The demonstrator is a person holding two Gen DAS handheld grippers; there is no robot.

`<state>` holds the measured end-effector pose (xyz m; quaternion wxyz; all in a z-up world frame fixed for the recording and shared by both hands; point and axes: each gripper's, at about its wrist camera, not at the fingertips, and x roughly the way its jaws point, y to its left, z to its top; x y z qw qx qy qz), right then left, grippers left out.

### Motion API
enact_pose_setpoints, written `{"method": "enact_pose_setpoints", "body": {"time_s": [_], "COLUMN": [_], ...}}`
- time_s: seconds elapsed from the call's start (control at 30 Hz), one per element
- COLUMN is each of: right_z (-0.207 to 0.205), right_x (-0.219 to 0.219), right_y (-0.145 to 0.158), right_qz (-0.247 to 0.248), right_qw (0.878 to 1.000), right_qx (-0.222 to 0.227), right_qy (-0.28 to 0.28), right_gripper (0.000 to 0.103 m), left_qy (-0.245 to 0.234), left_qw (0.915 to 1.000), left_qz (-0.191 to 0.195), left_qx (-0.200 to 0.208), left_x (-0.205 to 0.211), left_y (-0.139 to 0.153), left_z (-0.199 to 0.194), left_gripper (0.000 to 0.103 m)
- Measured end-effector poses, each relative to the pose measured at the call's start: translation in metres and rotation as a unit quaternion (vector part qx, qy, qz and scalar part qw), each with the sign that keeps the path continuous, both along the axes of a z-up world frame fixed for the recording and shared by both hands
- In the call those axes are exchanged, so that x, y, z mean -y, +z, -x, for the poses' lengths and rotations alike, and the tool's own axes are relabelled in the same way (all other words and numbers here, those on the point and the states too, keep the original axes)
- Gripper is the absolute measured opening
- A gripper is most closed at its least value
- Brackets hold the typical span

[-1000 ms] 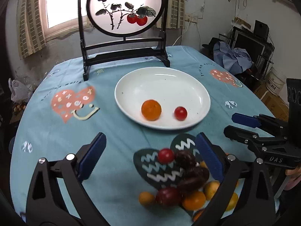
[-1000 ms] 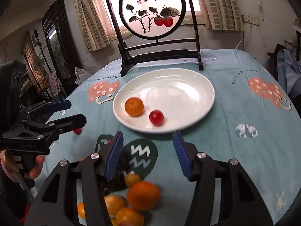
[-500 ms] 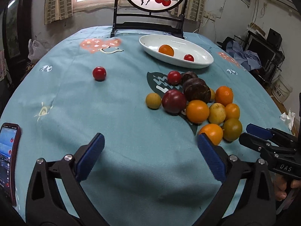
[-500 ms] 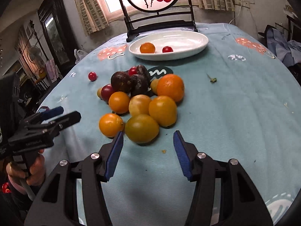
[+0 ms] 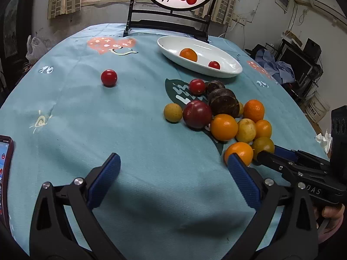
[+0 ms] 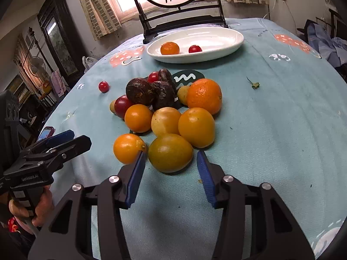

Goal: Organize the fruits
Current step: 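Grasp the yellow-green plum with the right gripper while the left gripper grasps an orange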

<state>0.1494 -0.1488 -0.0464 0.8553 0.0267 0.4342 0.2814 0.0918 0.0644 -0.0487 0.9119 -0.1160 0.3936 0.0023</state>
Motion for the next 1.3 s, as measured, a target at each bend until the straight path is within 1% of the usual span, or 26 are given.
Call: {"method": "enact_pose_setpoints", "body": {"time_s": [0.13,0.27,0.37,0.47,0.57,0.6,0.77,0.87,0.97,1.1,1.17,1.2,1.27,1.3], "right_z": [-0.003,-0.003,0.007,0.013,0.012,0.01,0.01,0.01,0.009,0.008,0.008,0.008,0.007,0.006], "right_x": [-0.001,0.007,0.023,0.037,0.045,0.046,0.046,0.047,0.049,0.053,0.054,0.055,0.057,0.057], "right_y": [-0.002,-0.001,0.005,0.008,0.009,0.008,0.008,0.008,0.007,0.006,0.007,0.006,0.006,0.006], "right_qz": [-0.002,-0.026,-0.058,-0.078,-0.098,-0.099,-0.103,-0.11,-0.119,-0.137,-0.146,-0.151,-0.159,-0.16], "right_qw": [1.0,1.0,0.998,0.996,0.994,0.994,0.994,0.993,0.992,0.99,0.989,0.988,0.987,0.987], "right_qx": [-0.007,-0.012,0.014,0.031,0.029,0.026,0.024,0.025,0.021,0.015,0.011,0.008,0.003,0.001], "right_qy": [0.001,-0.001,-0.007,-0.018,-0.026,-0.03,-0.025,-0.025,-0.022,-0.016,-0.014,-0.013,-0.012,-0.012], "right_gripper": [0.044,0.043,0.043,0.043,0.043,0.043,0.043,0.043,0.043,0.043,0.043,0.043,0.043,0.043], "left_qy": [0.0,-0.001,-0.003,-0.032,-0.079,-0.086,-0.101,-0.101,-0.1,-0.092,-0.093,-0.092,-0.09,-0.093], "left_qw": [1.0,1.0,1.0,0.9993,0.9968,0.9963,0.994,0.9932,0.9924,0.9932,0.9927,0.9924,0.9924,0.9922], "left_qz": [0.002,-0.001,-0.004,-0.006,-0.002,-0.004,-0.043,-0.056,-0.065,-0.058,-0.051,-0.051,-0.056,-0.056], "left_qx": [-0.003,-0.009,-0.004,0.016,0.005,0.001,-0.003,-0.011,-0.028,-0.042,-0.057,-0.065,-0.062,-0.062], "left_x": [-0.001,0.001,0.002,0.012,0.034,0.04,0.069,0.077,0.083,0.082,0.082,0.082,0.084,0.085], "left_y": [-0.001,-0.002,-0.001,0.004,0.003,0.003,0.004,0.002,-0.002,-0.006,-0.011,-0.014,-0.012,-0.013], "left_z": [0.0,-0.002,0.0,0.004,-0.001,-0.003,-0.015,-0.02,-0.027,-0.036,-0.043,-0.045,-0.046,-0.047], "left_gripper": [0.101,0.101,0.101,0.101,0.1,0.1,0.098,0.098,0.097,0.086,0.07,0.066,0.055,0.054]}}
